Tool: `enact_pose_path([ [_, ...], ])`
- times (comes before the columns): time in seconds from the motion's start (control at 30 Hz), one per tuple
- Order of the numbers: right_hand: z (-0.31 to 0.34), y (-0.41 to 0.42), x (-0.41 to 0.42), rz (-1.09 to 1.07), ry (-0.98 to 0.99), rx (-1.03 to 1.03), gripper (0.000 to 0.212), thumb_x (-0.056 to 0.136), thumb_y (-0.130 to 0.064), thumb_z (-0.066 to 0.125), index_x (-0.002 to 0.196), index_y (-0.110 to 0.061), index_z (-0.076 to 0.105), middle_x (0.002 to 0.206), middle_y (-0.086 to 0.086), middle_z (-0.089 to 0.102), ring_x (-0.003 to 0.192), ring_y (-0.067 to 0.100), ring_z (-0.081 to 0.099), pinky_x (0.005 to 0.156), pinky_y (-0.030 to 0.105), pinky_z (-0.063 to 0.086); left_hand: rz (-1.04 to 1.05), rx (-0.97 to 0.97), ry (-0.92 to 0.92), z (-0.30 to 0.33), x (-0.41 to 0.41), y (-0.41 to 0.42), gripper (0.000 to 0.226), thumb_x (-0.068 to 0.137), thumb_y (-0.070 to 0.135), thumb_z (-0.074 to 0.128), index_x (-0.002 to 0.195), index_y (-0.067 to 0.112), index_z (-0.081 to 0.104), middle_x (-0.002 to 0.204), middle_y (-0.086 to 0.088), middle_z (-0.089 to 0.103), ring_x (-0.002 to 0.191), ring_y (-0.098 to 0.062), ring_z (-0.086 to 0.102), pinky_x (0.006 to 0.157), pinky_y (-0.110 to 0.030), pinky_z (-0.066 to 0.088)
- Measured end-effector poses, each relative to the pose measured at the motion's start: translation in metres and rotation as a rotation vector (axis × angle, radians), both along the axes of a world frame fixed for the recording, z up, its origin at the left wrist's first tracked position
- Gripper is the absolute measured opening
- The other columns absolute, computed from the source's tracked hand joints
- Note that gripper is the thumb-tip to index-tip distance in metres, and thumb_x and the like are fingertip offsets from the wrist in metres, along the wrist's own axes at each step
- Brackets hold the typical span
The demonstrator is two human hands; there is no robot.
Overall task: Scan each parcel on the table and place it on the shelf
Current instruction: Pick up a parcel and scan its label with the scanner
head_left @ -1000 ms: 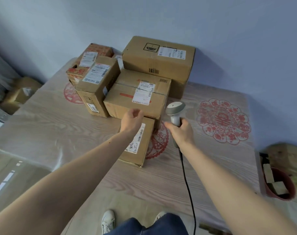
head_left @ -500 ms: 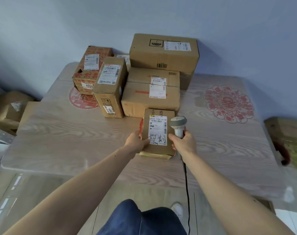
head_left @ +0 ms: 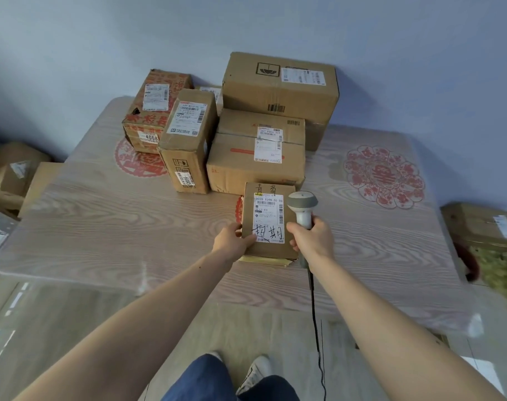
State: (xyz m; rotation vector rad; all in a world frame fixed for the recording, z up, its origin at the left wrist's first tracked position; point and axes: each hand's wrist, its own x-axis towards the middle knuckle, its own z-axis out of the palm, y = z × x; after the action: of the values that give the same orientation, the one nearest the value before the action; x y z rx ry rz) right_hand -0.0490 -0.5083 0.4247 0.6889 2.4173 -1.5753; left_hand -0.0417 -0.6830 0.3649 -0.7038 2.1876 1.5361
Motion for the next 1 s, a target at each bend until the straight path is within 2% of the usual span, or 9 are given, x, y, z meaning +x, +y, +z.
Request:
enact_pose_path([
  [0.13,0.008,-0.01,0.004,0.062,-0.033,-0.063,0.017,0.079,-0.022,0.073,0.084,-0.006,0.069,0.066,0.005,0.067,0.048,0.011,0.061,0.045,0.022,0.049,0.026,0.133,-0.013,-0.019,0.003,-0.007,0.079,0.063,0.043,0.069,0.138,0.021,0.055,0.125,0.0,0.066,0.111,-0.021,0.064,0.098,-0.044,0.053],
  [0.17,0.011,-0.014,0.005,0.061,-0.044,-0.088,0.018,0.08,-0.023,0.073,0.082,-0.006,0.069,0.066,0.006,0.068,0.048,0.012,0.06,0.045,0.023,0.05,0.03,0.172,-0.024,-0.022,0.004,-0.008,0.076,0.067,0.039,0.07,0.139,0.019,0.054,0.127,-0.001,0.065,0.114,-0.021,0.063,0.101,-0.044,0.052],
  [0.23,0.015,-0.021,0.008,0.04,-0.066,-0.139,0.017,0.081,-0.022,0.073,0.081,-0.006,0.069,0.067,0.007,0.067,0.049,0.013,0.06,0.046,0.023,0.05,0.011,0.237,-0.034,-0.018,0.008,-0.009,0.055,0.083,0.023,0.067,0.136,0.016,0.056,0.126,-0.002,0.065,0.115,-0.019,0.061,0.104,-0.043,0.05],
  [0.33,0.019,-0.029,0.011,0.0,-0.081,-0.176,0.015,0.082,-0.02,0.072,0.081,-0.006,0.068,0.067,0.008,0.066,0.049,0.014,0.059,0.045,0.023,0.05,-0.017,0.322,-0.041,-0.013,0.01,-0.012,0.038,0.095,0.009,0.057,0.131,0.016,0.059,0.124,-0.002,0.065,0.109,-0.018,0.06,0.097,-0.036,0.05],
  [0.47,0.021,-0.036,0.013,-0.035,-0.088,-0.168,0.016,0.083,-0.021,0.072,0.081,-0.006,0.068,0.067,0.008,0.065,0.047,0.013,0.057,0.043,0.022,0.048,-0.013,0.363,-0.049,-0.015,0.01,-0.017,0.041,0.095,0.01,0.057,0.136,0.017,0.055,0.128,-0.003,0.062,0.113,-0.019,0.059,0.084,-0.029,0.053],
  [0.63,0.021,-0.04,0.016,-0.06,-0.097,-0.171,0.023,0.082,-0.028,0.073,0.083,-0.006,0.069,0.067,0.009,0.066,0.046,0.014,0.058,0.042,0.022,0.046,-0.013,0.353,-0.051,-0.018,0.009,-0.018,0.042,0.097,0.013,0.058,0.138,0.016,0.053,0.126,-0.003,0.06,0.104,-0.018,0.056,0.093,-0.035,0.05],
  [0.73,0.02,-0.04,0.018,-0.073,-0.096,-0.17,0.021,0.083,-0.027,0.073,0.082,-0.007,0.068,0.068,0.01,0.067,0.045,0.014,0.057,0.042,0.022,0.046,-0.011,0.342,-0.056,-0.02,0.008,-0.019,0.047,0.096,0.014,0.06,0.142,0.016,0.05,0.126,-0.002,0.058,0.111,-0.021,0.057,0.099,-0.04,0.049],
  [1.0,0.02,-0.039,0.017,-0.07,-0.109,-0.124,0.019,0.082,-0.026,0.068,0.08,-0.008,0.067,0.066,0.008,0.065,0.046,0.015,0.056,0.044,0.025,0.044,-0.003,0.327,-0.061,-0.021,0.005,-0.018,0.05,0.095,0.013,0.061,0.143,0.014,0.049,0.125,-0.003,0.06,0.107,-0.021,0.057,0.097,-0.041,0.05],
])
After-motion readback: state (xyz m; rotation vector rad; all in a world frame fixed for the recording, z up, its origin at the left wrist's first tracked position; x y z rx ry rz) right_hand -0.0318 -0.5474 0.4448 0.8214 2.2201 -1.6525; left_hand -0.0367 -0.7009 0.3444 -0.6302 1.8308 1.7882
